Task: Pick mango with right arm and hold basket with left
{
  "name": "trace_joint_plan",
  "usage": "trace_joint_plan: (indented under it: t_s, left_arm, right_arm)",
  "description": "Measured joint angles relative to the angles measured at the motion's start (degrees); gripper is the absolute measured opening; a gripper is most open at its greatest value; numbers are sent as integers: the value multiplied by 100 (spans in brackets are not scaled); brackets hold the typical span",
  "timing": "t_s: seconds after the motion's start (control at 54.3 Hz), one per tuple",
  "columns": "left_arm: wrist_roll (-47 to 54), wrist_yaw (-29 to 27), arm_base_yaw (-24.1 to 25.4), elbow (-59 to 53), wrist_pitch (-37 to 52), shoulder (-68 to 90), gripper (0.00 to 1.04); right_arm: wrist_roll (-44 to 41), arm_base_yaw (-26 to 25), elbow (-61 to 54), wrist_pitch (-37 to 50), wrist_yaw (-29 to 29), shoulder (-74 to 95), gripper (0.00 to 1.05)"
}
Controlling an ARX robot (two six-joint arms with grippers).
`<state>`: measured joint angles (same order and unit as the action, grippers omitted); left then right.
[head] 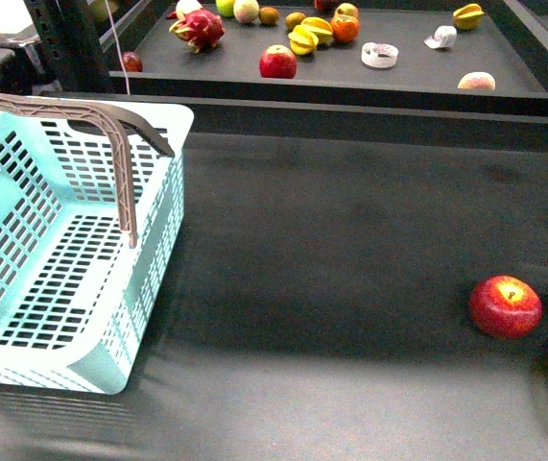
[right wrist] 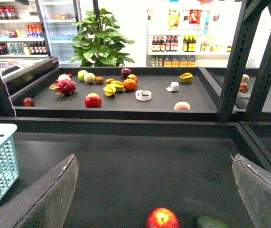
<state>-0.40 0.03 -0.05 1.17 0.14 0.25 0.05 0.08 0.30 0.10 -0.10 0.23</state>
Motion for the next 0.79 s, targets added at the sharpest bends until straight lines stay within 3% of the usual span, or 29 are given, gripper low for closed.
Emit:
trace_joint_plan:
  t_s: [0.792]
  left_arm:
    - [0,0,0,0,0,0,99]
  right_arm:
    - [0,0,0,0,2,0,97]
